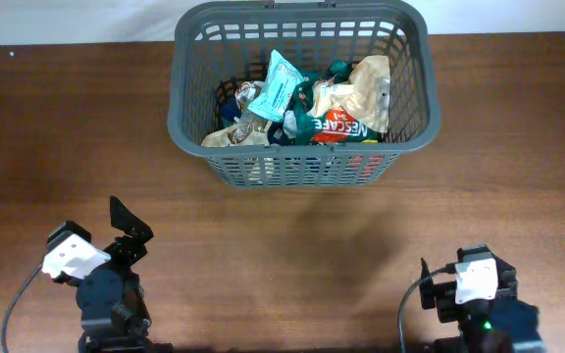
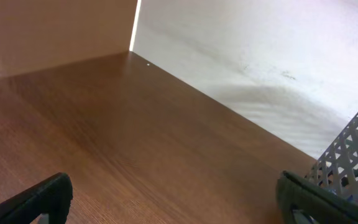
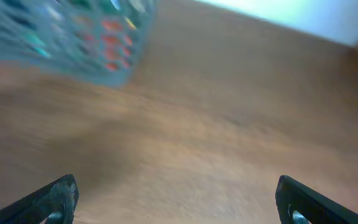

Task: Pack container

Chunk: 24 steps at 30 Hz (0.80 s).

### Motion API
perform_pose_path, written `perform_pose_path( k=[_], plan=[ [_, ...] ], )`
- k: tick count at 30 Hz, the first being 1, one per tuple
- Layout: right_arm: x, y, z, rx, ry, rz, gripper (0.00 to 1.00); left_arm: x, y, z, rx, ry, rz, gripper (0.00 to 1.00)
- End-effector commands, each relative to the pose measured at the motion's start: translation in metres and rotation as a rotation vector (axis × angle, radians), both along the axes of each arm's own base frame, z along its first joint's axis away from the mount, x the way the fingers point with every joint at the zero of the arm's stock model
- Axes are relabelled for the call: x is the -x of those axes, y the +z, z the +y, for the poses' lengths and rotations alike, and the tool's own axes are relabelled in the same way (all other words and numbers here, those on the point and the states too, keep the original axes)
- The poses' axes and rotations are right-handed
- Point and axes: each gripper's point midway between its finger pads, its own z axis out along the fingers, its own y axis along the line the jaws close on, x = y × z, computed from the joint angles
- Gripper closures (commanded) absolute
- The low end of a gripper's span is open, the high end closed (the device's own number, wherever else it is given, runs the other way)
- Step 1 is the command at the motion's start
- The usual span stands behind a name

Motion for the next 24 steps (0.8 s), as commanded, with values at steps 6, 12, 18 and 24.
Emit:
perform_pose_path(
  k=[6,12,18,24],
  plan=[
    [-0.008,-0.029,-0.021,0.069,-0.112,0.033,0.01,0.001,0.0,0.001,0.003,0.008,-0.005,0.01],
    [-0.044,0.026,-0.018,0.025,-0.121,-0.269,0.01,0.001,0.0,0.001,0.003,0.008,-0.004,0.01],
    [-0.063,0.066,-0.017,-0.016,-0.128,-0.546,0.01,0.001,0.0,0.001,0.003,0.008,-0.004,0.01],
    [-0.066,0.068,-0.016,-0.022,-0.129,-0.589,0.01,0.001,0.0,0.001,0.003,0.008,-0.004,0.01]
  ],
)
